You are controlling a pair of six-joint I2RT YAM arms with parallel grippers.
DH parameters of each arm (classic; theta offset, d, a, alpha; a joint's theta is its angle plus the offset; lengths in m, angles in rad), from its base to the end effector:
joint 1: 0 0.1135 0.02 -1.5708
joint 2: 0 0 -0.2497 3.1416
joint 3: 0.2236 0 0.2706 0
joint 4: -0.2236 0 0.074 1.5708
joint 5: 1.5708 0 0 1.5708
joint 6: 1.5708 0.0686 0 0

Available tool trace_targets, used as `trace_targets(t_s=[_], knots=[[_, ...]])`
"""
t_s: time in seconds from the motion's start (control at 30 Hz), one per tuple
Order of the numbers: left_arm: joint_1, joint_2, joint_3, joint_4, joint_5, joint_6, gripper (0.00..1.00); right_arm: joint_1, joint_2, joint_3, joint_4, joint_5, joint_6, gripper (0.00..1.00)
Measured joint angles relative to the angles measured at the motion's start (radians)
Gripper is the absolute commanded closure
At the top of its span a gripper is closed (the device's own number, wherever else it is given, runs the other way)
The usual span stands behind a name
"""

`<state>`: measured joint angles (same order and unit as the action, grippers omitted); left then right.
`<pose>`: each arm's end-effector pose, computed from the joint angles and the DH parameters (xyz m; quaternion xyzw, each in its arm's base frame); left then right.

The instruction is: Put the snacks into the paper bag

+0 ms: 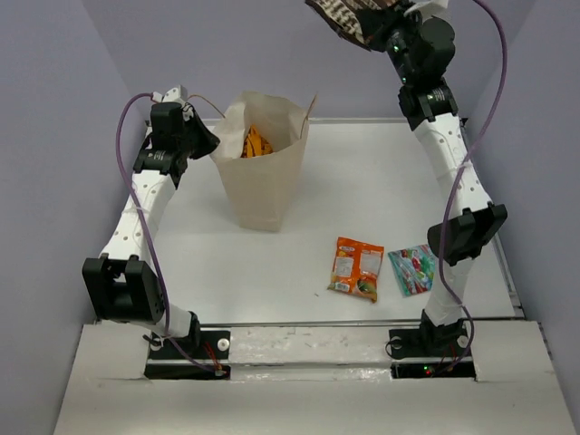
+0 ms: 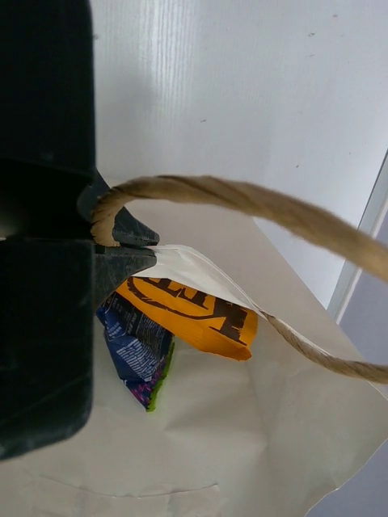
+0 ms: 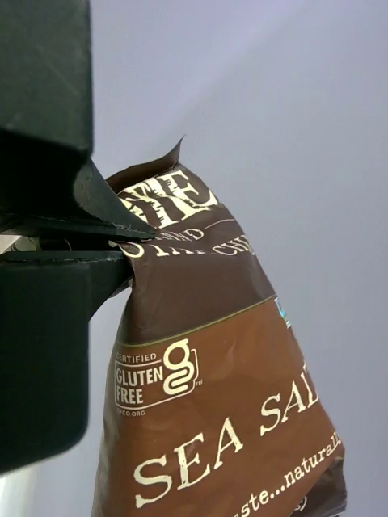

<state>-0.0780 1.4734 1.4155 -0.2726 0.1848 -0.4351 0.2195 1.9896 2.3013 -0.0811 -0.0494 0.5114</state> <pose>0.3942 -0.0435 0.3608 -0.0911 0.8070 -0.2195 0.5407 0.4805 0.1107 0.5122 0.0711 0.6171 0.2943 0.7263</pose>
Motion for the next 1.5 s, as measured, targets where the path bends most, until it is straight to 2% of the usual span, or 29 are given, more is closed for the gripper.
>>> trace_targets(t_s=[0.13, 0.23, 0.33, 0.4, 0.63, 0.83, 0.93, 1.07, 1.2, 1.33, 1.43, 1.5], knots=[[-0.007, 0.000, 0.000, 0.003, -0.002, 0.000, 1.00, 0.184, -0.005, 0.161, 0.167, -0.085, 0.028, 0.99], [-0.015, 0.000, 0.000, 0.005, -0.002, 0.000, 1.00, 0.297, 0.013, 0.210, 0.251, -0.127, 0.054, 0.99], [-0.016, 0.000, 0.000, 0.007, -0.003, 0.000, 1.00, 0.373, 0.026, 0.183, 0.291, -0.153, 0.090, 0.99], [-0.016, 0.000, 0.000, 0.007, -0.005, 0.000, 1.00, 0.401, 0.026, 0.122, 0.307, -0.166, 0.121, 0.99], [-0.017, 0.000, 0.000, 0.008, -0.006, 0.000, 1.00, 0.417, 0.012, -0.264, 0.343, -0.192, 0.338, 0.99], [-0.016, 0.001, 0.000, 0.018, -0.013, 0.000, 1.00, 0.434, 0.005, -0.403, 0.384, -0.194, 0.465, 0.99], [-0.017, 0.001, 0.000, 0.017, -0.014, 0.000, 1.00, 0.443, -0.080, -0.547, 0.394, -0.157, 0.474, 0.99], [-0.018, 0.001, 0.000, 0.015, -0.016, 0.000, 1.00, 0.443, -0.153, -0.591, 0.315, -0.121, 0.428, 0.99], [-0.018, 0.001, 0.000, 0.014, -0.016, 0.000, 1.00, 0.443, -0.196, -0.578, 0.168, -0.076, 0.335, 0.99], [-0.018, 0.001, 0.000, 0.014, -0.016, 0.000, 1.00, 0.446, -0.105, -0.407, -0.030, -0.037, 0.213, 0.96], [-0.018, 0.001, 0.000, 0.016, -0.018, 0.000, 1.00, 0.449, -0.002, -0.280, -0.120, -0.020, 0.158, 0.82], [-0.019, 0.001, 0.000, 0.020, -0.017, 0.002, 1.00, 0.451, 0.068, -0.209, -0.163, -0.016, 0.131, 0.69]])
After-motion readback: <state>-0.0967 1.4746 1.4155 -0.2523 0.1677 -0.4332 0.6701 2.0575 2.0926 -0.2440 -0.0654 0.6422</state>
